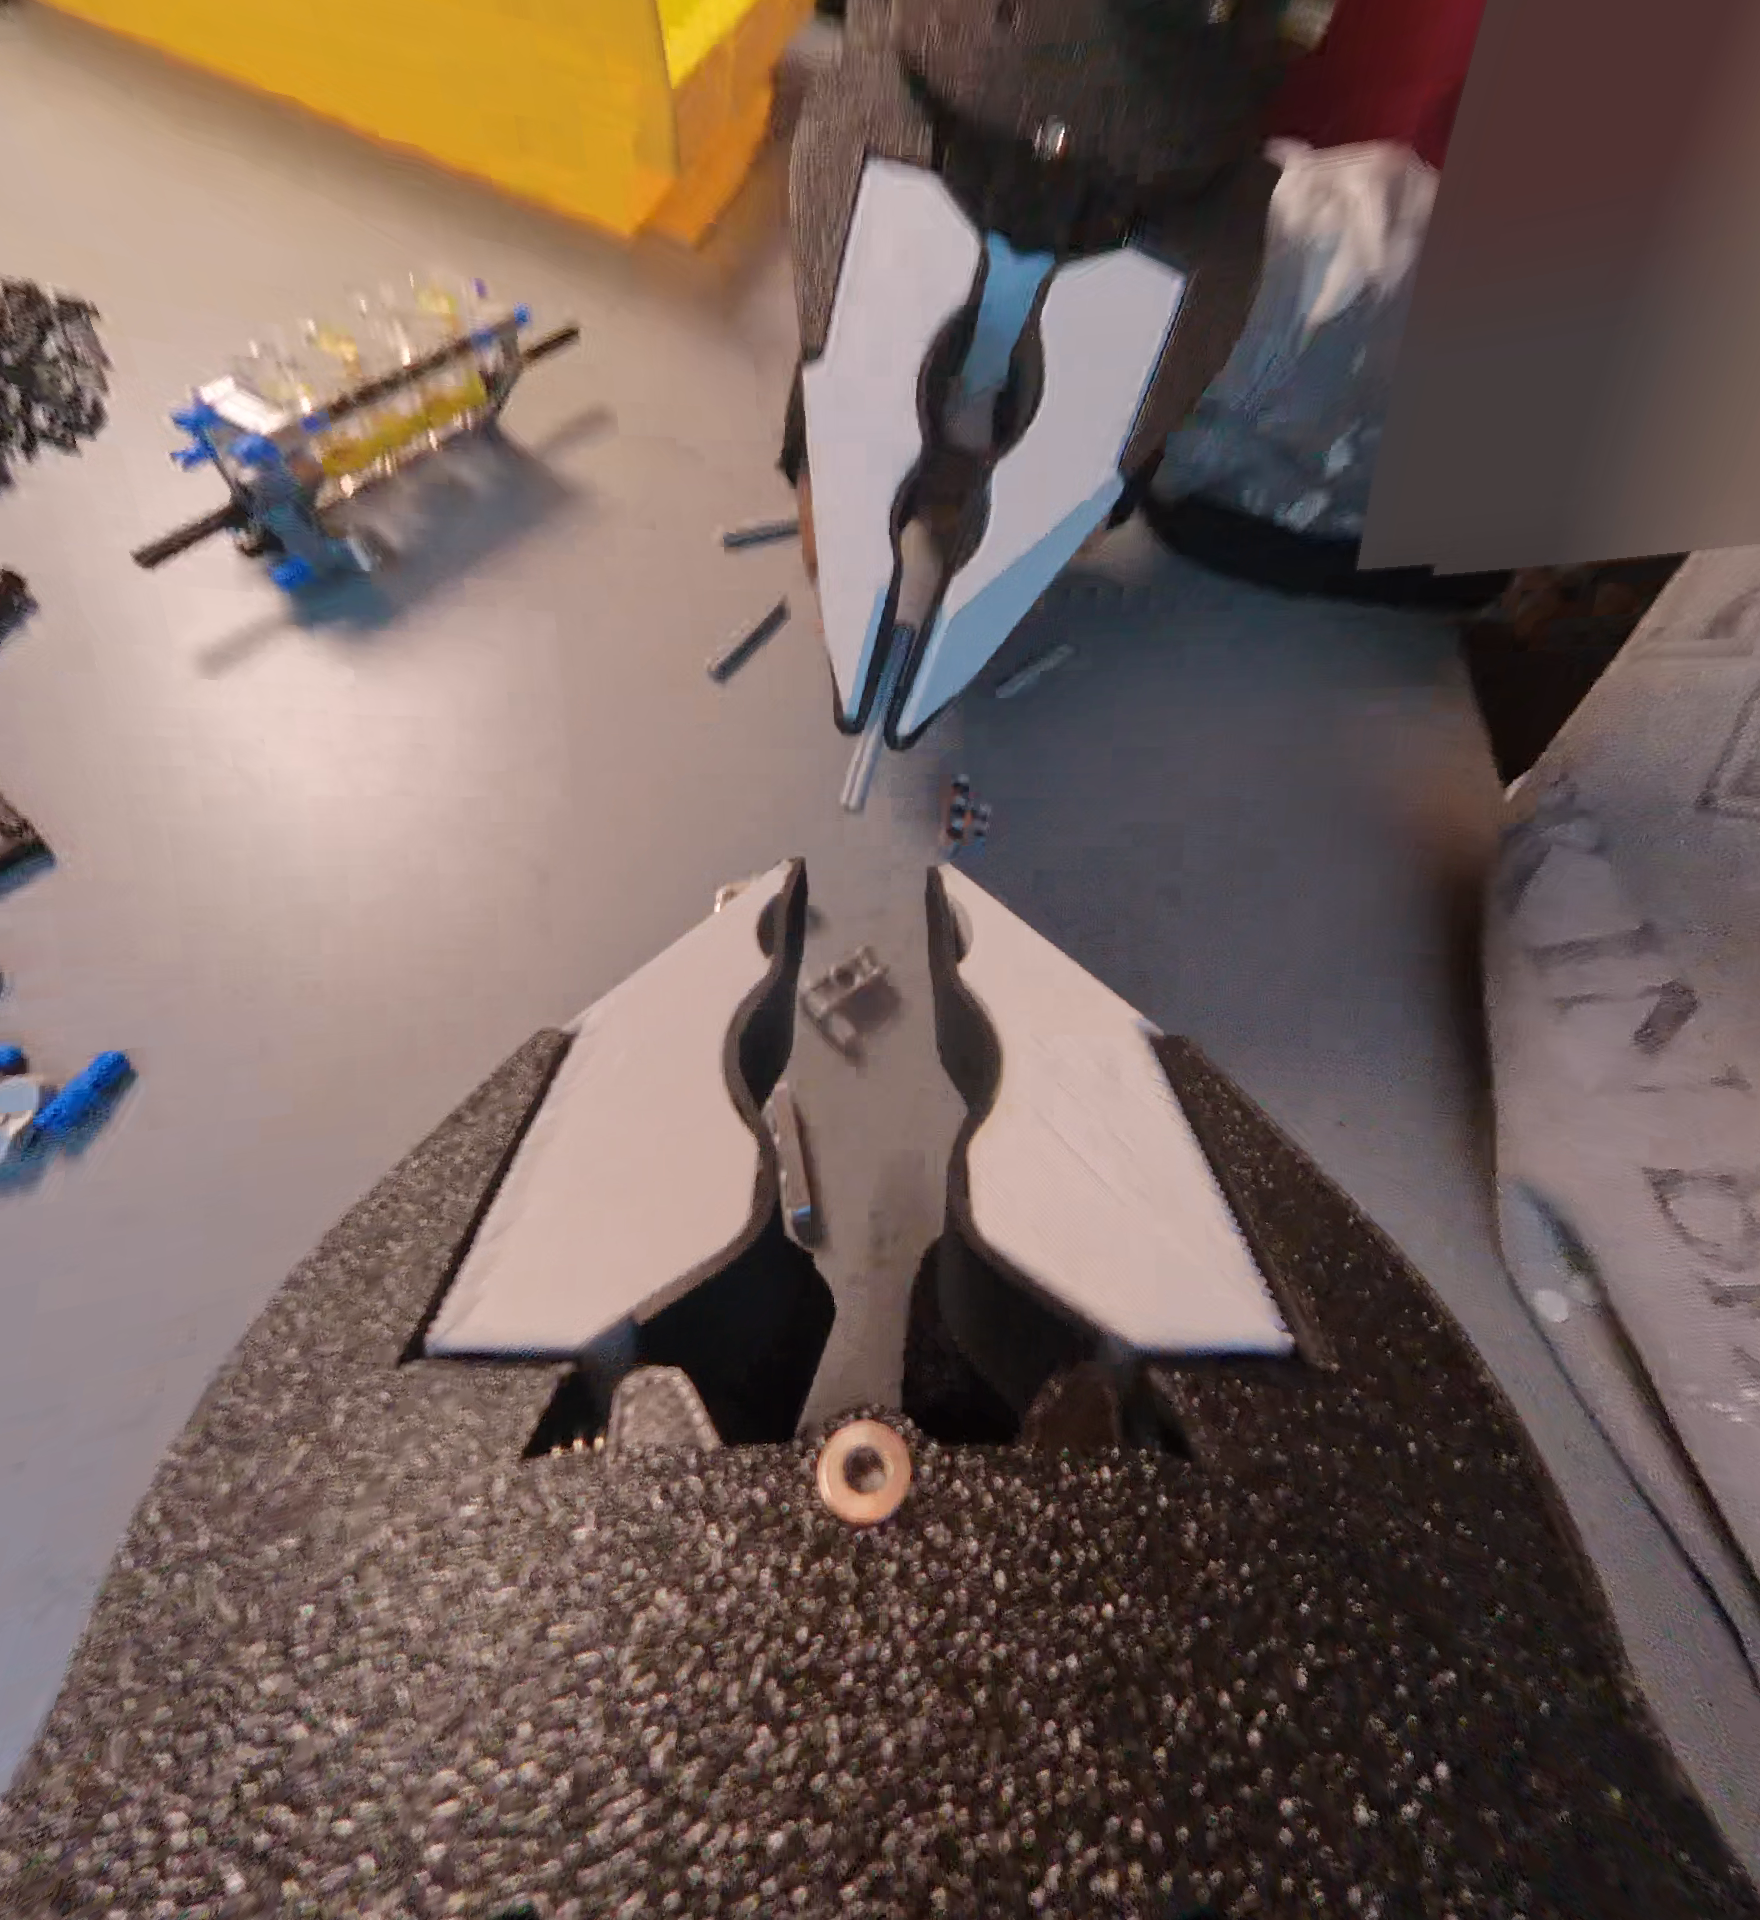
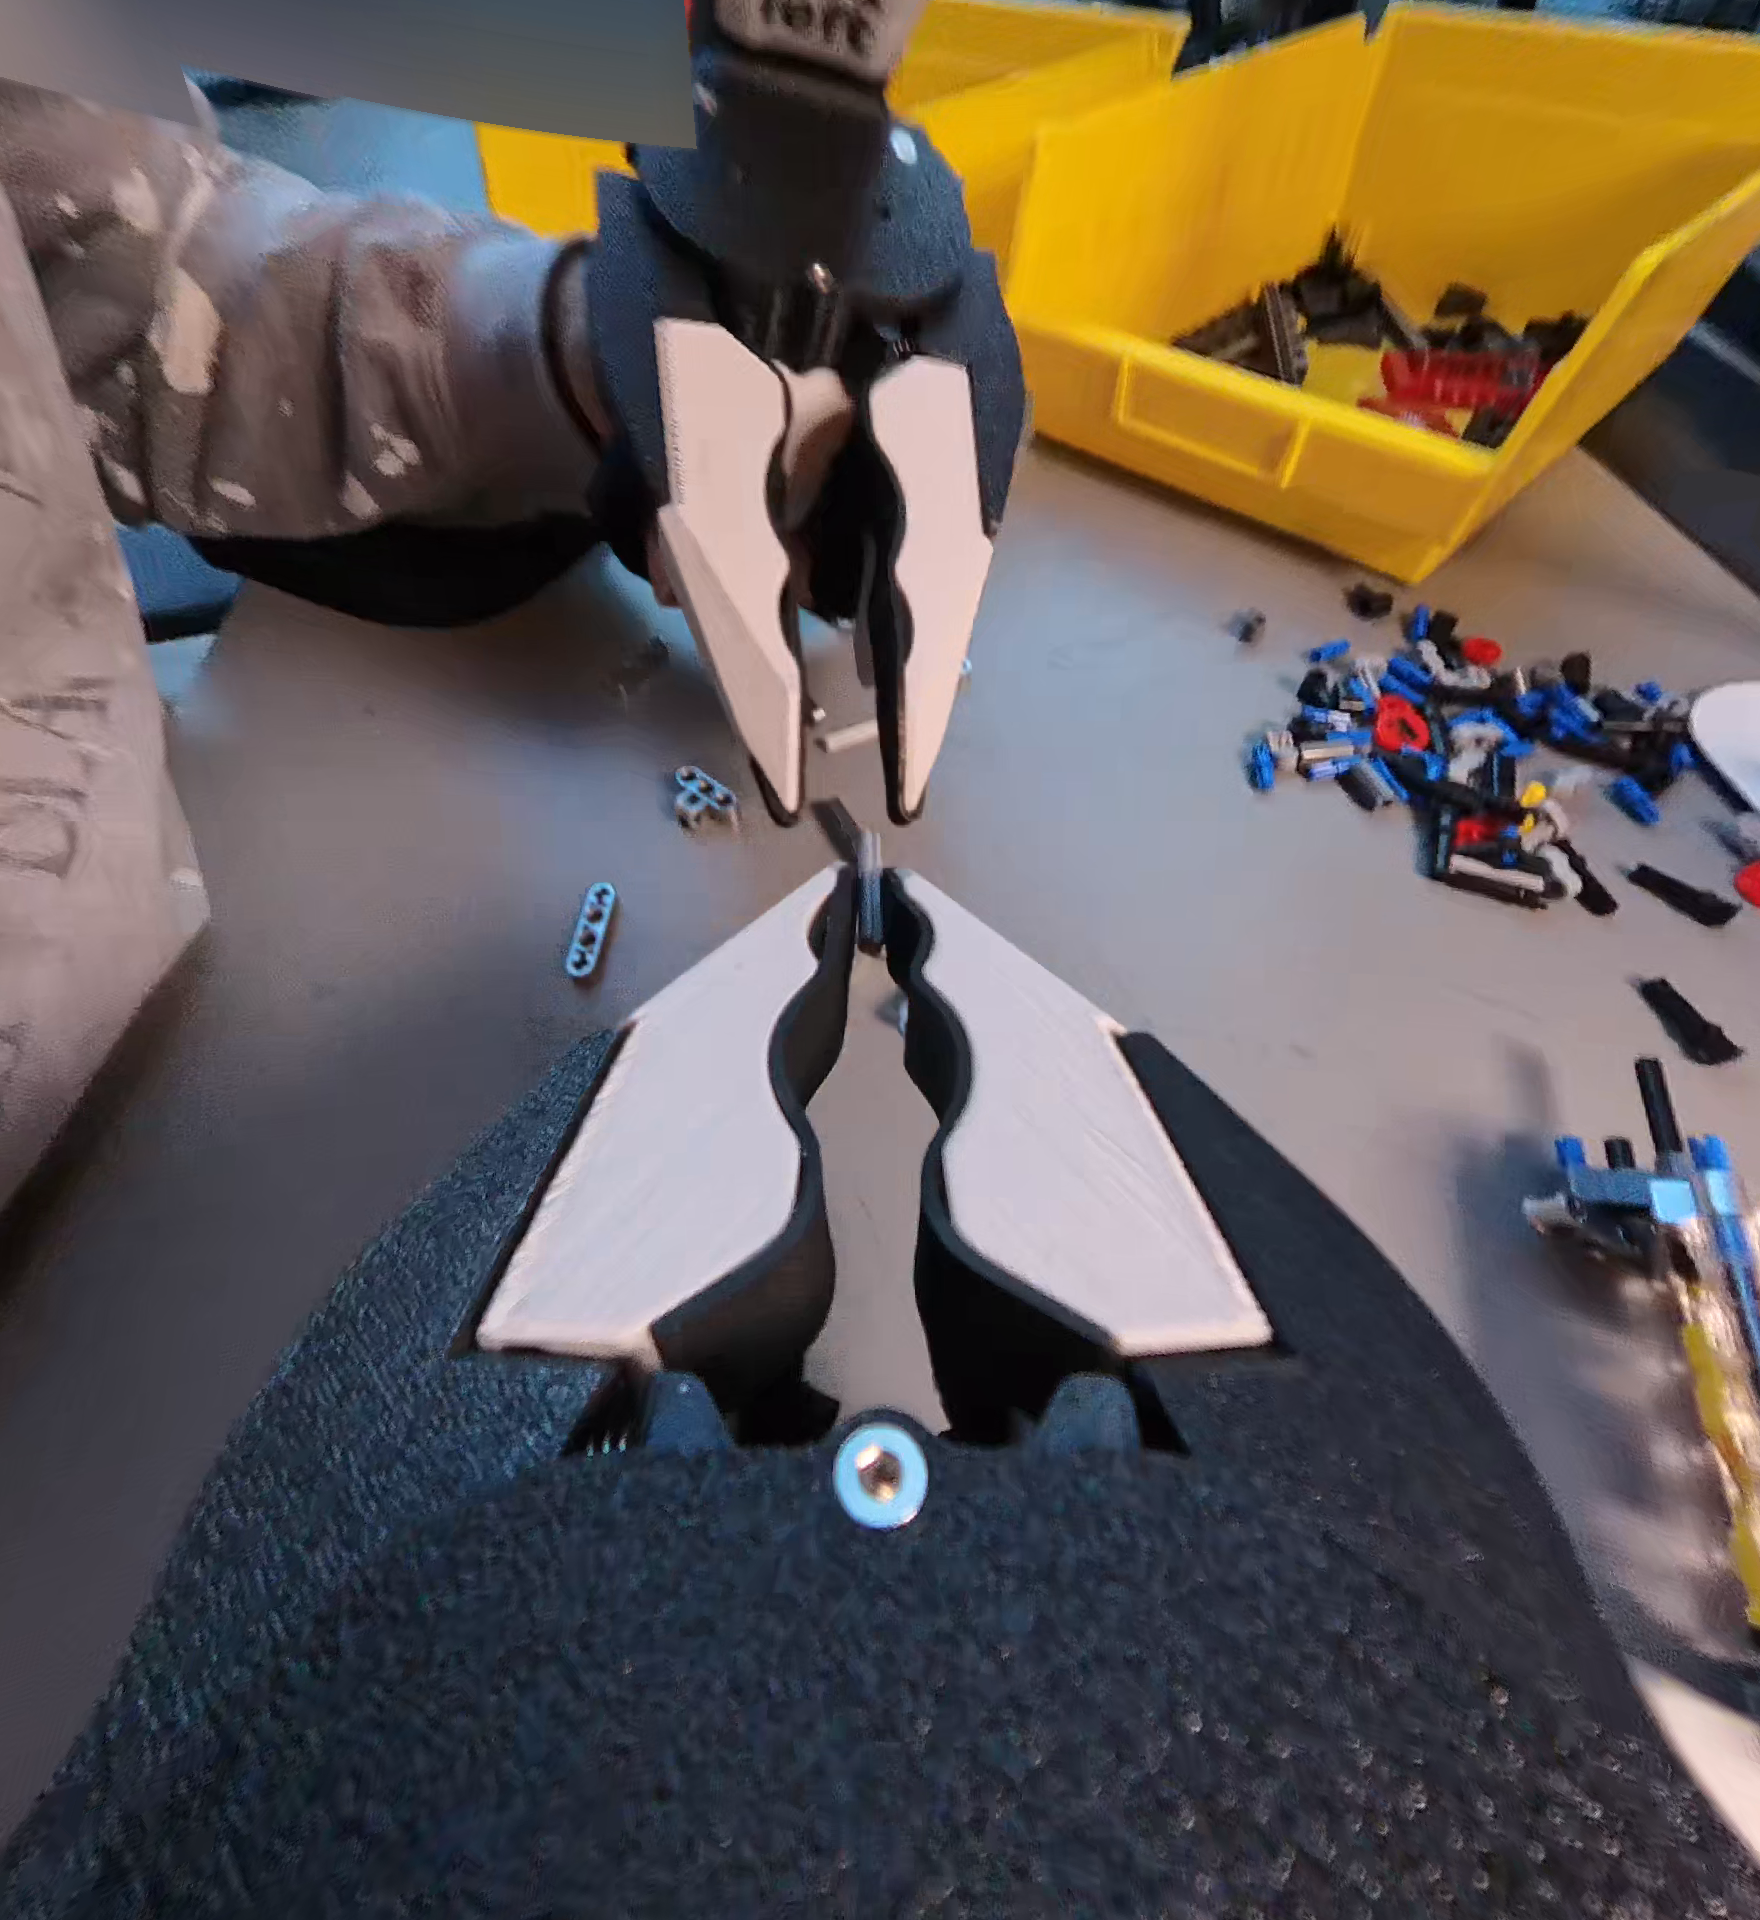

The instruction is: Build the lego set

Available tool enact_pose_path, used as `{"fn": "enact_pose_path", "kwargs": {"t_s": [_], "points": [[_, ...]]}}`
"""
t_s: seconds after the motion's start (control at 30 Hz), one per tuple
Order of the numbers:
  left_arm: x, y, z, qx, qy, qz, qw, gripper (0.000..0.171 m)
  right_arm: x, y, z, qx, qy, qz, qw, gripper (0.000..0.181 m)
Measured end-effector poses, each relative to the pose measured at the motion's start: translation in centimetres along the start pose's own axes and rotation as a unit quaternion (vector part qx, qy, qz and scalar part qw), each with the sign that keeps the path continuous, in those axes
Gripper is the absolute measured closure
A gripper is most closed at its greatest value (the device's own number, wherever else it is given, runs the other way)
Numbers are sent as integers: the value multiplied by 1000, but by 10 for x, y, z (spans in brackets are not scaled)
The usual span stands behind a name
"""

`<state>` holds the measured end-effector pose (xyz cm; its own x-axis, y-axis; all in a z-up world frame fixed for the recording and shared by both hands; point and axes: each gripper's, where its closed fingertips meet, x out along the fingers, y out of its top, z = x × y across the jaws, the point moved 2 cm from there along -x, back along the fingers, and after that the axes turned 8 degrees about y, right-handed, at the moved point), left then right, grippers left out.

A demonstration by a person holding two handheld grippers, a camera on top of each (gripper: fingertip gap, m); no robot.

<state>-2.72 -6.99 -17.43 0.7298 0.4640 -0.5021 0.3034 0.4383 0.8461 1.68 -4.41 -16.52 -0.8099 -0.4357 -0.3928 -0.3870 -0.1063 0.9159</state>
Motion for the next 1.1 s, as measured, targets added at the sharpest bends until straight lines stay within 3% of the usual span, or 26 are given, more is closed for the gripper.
{"fn": "enact_pose_path", "kwargs": {"t_s": [0.13, 0.27, 0.57, 0.83, 0.9, 0.93, 1.1], "points": [[13, -28, -5, 6, 50, -105, 993, 144, 1, -21, 8, 20, -14, -65, 998, 179], [22, -39, -4, 11, 92, -156, 983, 141, 5, -29, 9, 13, -28, -98, 995, 179], [28, -38, -6, 25, 177, -203, 963, 139, 8, -34, 11, 19, -39, -112, 993, 179], [28, -39, -3, -48, 246, -206, 946, 140, 3, -27, 10, 33, -34, -83, 995, 179], [28, -39, -3, -50, 245, -202, 947, 144, 1, -25, 9, 31, -32, -77, 996, 179], [29, -39, -1, -42, 235, -201, 950, 159, 0, -25, 10, 30, -32, -77, 996, 179], [29, -39, 2, 4, 191, -182, 964, 162, -5, -25, 10, 19, -32, -77, 996, 179]]}}
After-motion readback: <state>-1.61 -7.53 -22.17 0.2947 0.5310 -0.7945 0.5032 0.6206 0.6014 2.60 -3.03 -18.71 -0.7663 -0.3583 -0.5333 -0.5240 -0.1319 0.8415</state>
